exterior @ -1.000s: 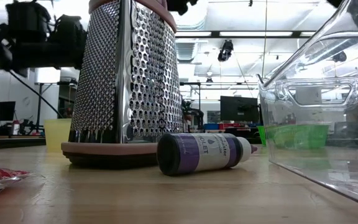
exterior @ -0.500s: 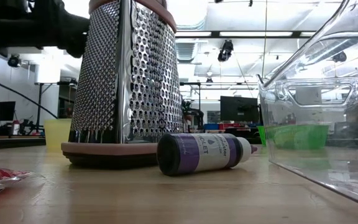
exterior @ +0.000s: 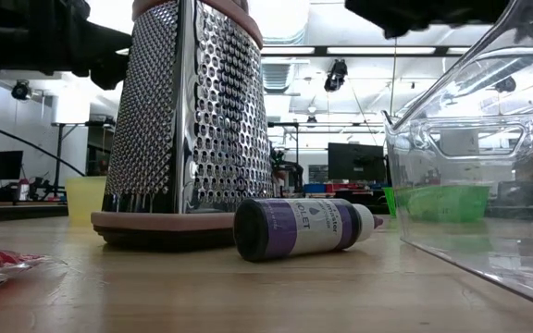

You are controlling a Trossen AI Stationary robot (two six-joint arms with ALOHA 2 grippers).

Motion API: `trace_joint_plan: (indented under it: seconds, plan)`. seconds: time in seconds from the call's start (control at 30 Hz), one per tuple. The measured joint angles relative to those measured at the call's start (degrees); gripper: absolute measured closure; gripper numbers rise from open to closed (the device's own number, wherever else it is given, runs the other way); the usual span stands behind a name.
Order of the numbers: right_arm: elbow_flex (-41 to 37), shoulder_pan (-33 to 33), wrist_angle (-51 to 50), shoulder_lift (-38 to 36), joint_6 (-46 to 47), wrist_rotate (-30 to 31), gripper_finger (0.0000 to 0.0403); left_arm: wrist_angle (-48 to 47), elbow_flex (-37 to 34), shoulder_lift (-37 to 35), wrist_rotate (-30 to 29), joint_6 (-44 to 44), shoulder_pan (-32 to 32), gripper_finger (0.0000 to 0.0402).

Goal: Pick & Place Food Item
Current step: Put the black donut into the green bin

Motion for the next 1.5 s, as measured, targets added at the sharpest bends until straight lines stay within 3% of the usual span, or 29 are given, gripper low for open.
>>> trace_joint_plan:
  seconds: [0.13, 0.5, 0.67, 0.87, 1.23, 1.5]
  plan:
    - [-3.3, 5.6, 2.8, 1.9, 1.1, 7.0, 0.0181, -0.9, 0.0, 0.2, -0.3, -1.1, -2.6, 0.0042]
    - [-5.7, 14.7, 2.9, 4.1, 2.0, 16.5, 0.0181, -2.2, 0.0, 0.2, -7.2, -1.0, -14.0, 0.0042]
    - [-9.7, 16.8, 4.5, 0.2, 5.1, 14.9, 0.0181, -3.2, 0.1, 0.2, -12.8, 0.1, -20.6, 0.0042]
    - [-14.2, 17.0, 4.5, -5.2, 11.4, 9.4, 0.0182, -5.8, 0.0, 0.1, -13.9, -2.4, -27.0, 0.0042]
    - [-16.5, 17.1, 2.0, -10.7, 13.3, 9.7, 0.0182, -14.6, -0.9, 5.2, -14.8, -22.1, -35.3, 0.0042]
    - [-15.6, 17.9, -2.2, -10.5, 14.8, 11.8, 0.0182, -15.5, 0.8, 13.4, -19.8, -27.8, -41.0, 0.0042]
